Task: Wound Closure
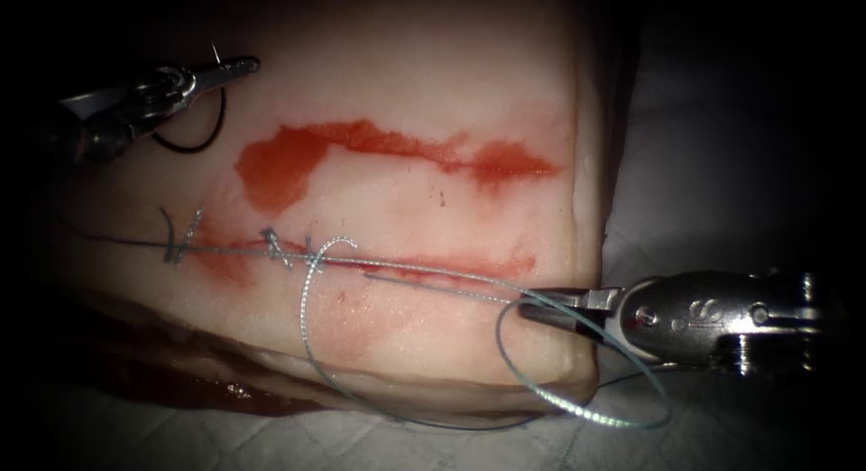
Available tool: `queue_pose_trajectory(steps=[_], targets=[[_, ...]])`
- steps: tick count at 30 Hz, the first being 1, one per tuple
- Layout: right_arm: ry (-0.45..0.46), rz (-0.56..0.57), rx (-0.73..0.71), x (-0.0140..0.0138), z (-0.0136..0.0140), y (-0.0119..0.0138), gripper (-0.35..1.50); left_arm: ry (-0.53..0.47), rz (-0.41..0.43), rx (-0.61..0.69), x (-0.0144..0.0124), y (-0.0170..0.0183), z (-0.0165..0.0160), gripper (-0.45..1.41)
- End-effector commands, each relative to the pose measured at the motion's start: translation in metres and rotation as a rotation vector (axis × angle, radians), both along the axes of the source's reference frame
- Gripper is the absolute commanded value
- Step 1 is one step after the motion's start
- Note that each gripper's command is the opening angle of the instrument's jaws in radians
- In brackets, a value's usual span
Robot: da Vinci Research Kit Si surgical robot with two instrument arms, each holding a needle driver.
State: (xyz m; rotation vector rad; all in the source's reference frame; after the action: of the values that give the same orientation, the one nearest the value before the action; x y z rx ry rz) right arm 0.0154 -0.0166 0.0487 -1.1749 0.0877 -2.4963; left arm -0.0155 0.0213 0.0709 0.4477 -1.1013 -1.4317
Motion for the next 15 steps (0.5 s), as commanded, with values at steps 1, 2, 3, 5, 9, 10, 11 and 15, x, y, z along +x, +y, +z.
queue_pose_trajectory(steps=[1,2,3,5,9,10,11,15], targets=[[-0.033,0.054,-0.017,-0.0022,0.0004,0.0025,-0.35,0.006,0.004,-0.002,-0.0004,0.0002,0.0006,-0.45],[-0.045,0.091,-0.021,-0.0032,0.0003,0.0035,-0.35,0.010,0.007,-0.001,-0.0003,0.0001,0.0008,-0.45],[-0.058,0.110,-0.042,-0.0042,0.0002,0.0045,-0.35,0.013,0.008,-0.002,-0.0003,-0.0001,0.0011,-0.45],[-0.074,0.158,-0.091,-0.0062,0.0000,0.0066,-0.35,0.016,0.009,-0.006,-0.0003,-0.0004,0.0016,-0.45],[-0.114,0.252,-0.168,-0.0098,-0.0005,0.0102,-0.35,0.031,0.020,-0.007,-0.0002,-0.0007,0.0021,-0.45],[-0.129,0.280,-0.185,-0.0105,-0.0006,0.0108,-0.35,0.031,0.020,-0.007,-0.0002,-0.0007,0.0021,-0.45],[-0.136,0.293,-0.191,-0.0111,-0.0006,0.0112,-0.35,0.036,0.023,-0.005,-0.0001,-0.0007,0.0022,-0.45],[-0.192,0.331,-0.221,-0.0139,-0.0005,0.0130,-0.35,0.046,0.032,-0.006,0.0001,-0.0008,0.0025,-0.45]])
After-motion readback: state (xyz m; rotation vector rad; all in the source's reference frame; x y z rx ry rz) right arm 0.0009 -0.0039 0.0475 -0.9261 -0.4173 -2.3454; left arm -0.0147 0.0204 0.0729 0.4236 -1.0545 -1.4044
